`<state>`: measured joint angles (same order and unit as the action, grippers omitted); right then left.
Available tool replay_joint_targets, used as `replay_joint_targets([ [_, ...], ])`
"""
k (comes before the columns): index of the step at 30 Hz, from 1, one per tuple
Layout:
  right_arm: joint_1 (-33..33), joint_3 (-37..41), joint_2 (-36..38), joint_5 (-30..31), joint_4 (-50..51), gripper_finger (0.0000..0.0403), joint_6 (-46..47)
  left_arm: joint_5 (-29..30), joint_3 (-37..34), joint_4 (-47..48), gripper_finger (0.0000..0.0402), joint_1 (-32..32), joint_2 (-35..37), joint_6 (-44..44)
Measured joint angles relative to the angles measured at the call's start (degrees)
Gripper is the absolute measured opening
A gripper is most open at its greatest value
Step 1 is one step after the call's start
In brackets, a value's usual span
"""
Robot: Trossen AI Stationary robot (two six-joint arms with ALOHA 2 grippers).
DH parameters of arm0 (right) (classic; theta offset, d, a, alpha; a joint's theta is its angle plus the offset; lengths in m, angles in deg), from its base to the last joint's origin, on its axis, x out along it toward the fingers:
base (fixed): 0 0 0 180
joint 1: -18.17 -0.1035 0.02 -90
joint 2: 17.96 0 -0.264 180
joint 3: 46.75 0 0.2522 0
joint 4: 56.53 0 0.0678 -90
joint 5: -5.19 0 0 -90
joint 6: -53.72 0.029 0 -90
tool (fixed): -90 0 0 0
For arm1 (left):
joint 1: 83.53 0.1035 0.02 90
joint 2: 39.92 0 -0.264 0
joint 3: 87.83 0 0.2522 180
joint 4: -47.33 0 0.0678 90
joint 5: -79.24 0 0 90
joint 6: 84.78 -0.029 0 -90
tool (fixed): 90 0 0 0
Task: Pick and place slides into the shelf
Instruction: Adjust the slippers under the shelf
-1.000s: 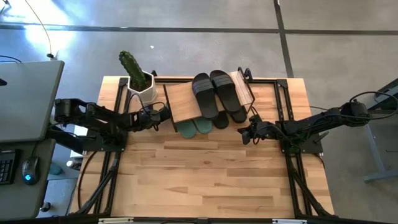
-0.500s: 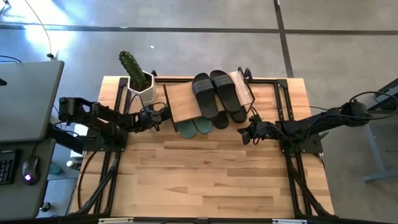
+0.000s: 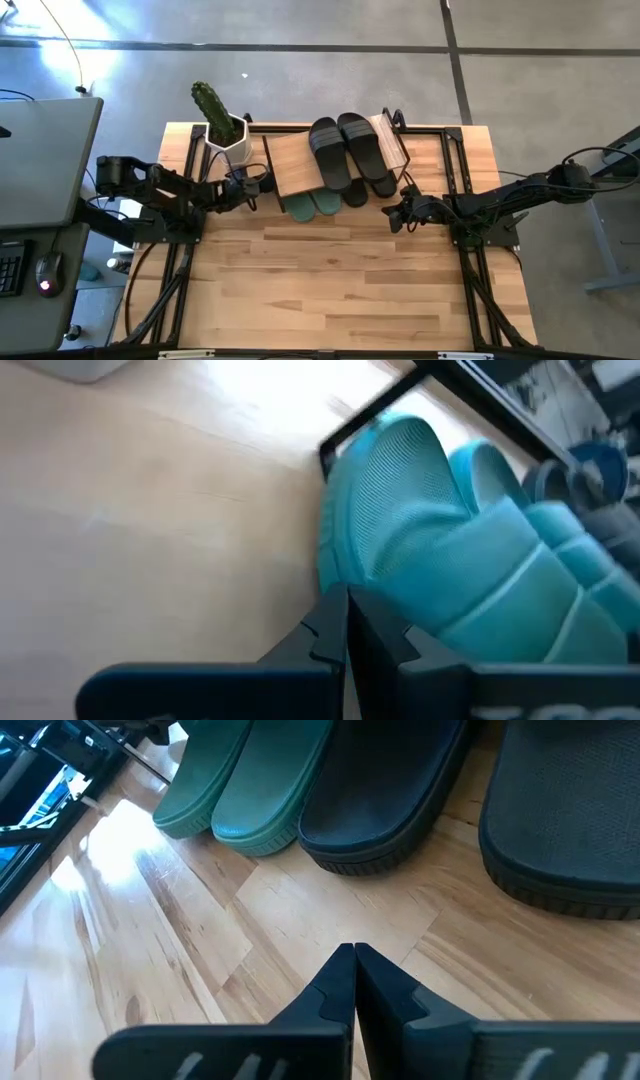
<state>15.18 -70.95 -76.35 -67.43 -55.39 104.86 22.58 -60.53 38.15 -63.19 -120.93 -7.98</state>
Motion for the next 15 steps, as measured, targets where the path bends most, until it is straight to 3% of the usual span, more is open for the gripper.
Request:
replay_joint_targets([
  [15, 0.0, 0.0, 0.0, -0.08, 0.04, 0.0, -0.2, -5.71, -0.02, 0.56, 0.0, -0.06, 0.07, -35.76],
])
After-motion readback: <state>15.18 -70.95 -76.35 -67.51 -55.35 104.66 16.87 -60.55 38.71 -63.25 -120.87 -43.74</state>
